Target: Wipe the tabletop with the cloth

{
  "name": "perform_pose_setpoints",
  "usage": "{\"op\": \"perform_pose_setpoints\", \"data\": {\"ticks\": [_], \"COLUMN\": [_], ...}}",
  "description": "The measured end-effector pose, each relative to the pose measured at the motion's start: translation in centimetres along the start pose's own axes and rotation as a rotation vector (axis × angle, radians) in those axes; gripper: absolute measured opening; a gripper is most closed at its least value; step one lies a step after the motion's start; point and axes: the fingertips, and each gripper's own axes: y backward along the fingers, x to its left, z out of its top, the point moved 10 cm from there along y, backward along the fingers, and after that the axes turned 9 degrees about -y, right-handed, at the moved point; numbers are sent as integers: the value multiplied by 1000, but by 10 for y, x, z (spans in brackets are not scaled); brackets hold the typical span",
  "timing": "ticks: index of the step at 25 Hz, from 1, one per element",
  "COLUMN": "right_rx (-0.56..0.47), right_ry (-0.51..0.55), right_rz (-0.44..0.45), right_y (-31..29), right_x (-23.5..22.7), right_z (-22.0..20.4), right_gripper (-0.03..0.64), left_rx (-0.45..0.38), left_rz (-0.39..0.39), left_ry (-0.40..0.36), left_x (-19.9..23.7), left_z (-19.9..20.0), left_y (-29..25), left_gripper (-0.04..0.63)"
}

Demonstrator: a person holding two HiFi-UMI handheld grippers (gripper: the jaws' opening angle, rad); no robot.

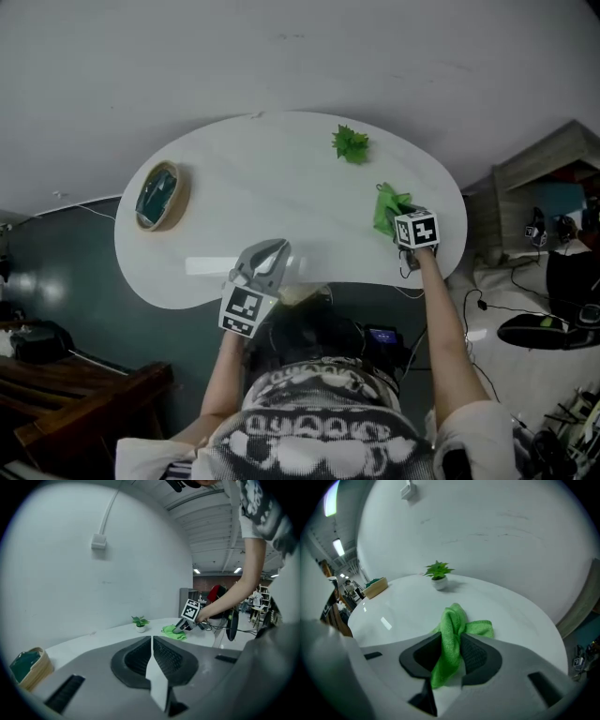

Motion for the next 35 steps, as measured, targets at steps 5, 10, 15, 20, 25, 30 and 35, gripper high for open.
{"op": "perform_pose_setpoints", "data": {"ticks": [5, 10, 15, 20, 25, 30, 35], "right_rx": [-5, -10, -24, -14, -46, -73, -79], "right_ry": [-68, -116, -142, -119, -79, -13, 61], "right_rz": [-83, -136, -154, -187, -159, -92, 1], "right_y": [31, 53, 57, 60, 63, 56, 34], "right_x": [-62, -101, -108, -99, -67, 4, 102], "right_z": [-20, -36, -39, -34, -25, -10, -1], "right_gripper": [123, 123, 123, 121, 121, 121, 121], "left_rx": [-1, -1, 1, 10, 17, 11, 14], "left_rz": [-39, -66, -67, -43, 5, 42, 78], "left_ry": [-22, -37, -36, -26, -6, 26, 51], "left_x": [-13, -25, -29, -24, -13, 1, 22], "left_z": [13, 23, 25, 17, 1, -22, -56], "left_y": [-18, -30, -29, -11, 18, 61, 116], "left_gripper": [14, 14, 14, 14, 14, 14, 14]}}
